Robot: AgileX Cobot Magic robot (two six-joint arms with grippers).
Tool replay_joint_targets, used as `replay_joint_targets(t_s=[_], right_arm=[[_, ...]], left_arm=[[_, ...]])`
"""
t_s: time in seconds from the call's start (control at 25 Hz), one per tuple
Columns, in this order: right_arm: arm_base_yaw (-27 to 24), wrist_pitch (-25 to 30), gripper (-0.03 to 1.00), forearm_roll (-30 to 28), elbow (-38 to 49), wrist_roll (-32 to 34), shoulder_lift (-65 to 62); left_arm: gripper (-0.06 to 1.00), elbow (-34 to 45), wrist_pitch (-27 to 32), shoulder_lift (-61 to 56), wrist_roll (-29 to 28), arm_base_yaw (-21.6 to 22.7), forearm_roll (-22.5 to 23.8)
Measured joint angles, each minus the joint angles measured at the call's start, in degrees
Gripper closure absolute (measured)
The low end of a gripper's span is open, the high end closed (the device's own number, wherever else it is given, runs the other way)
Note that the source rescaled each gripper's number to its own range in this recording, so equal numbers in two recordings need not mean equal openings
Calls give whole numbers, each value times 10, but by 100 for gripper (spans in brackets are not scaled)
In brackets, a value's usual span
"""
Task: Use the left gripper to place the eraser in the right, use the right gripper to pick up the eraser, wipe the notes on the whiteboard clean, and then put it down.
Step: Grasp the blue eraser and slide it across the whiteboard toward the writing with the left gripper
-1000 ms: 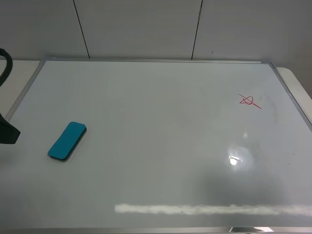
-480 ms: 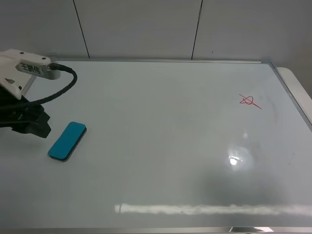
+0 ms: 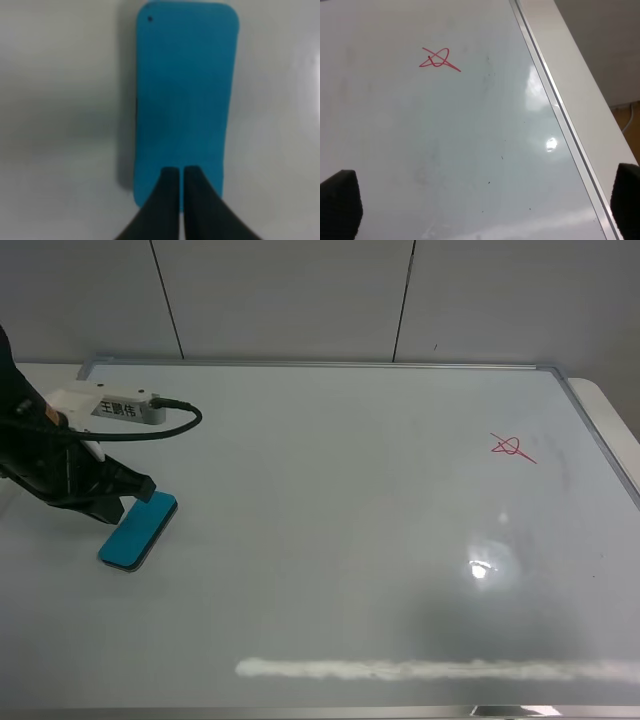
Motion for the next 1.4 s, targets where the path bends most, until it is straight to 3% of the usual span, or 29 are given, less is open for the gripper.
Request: replay_joint_targets(t_s=[0.32,0.76,1.08,1.4], right_arm=[[0,0,-3,0,0,0,0],[0,0,-3,0,0,0,0],[0,0,-3,0,0,0,0],[0,0,-3,0,0,0,0]], left_arm=[[94,-1,-67,86,0,0,1],[94,-15,-69,128,-8,-11,-7],[94,-20,-184,147,-86,-83,-202],[94,-49,-202,178,-140,-162,-289]])
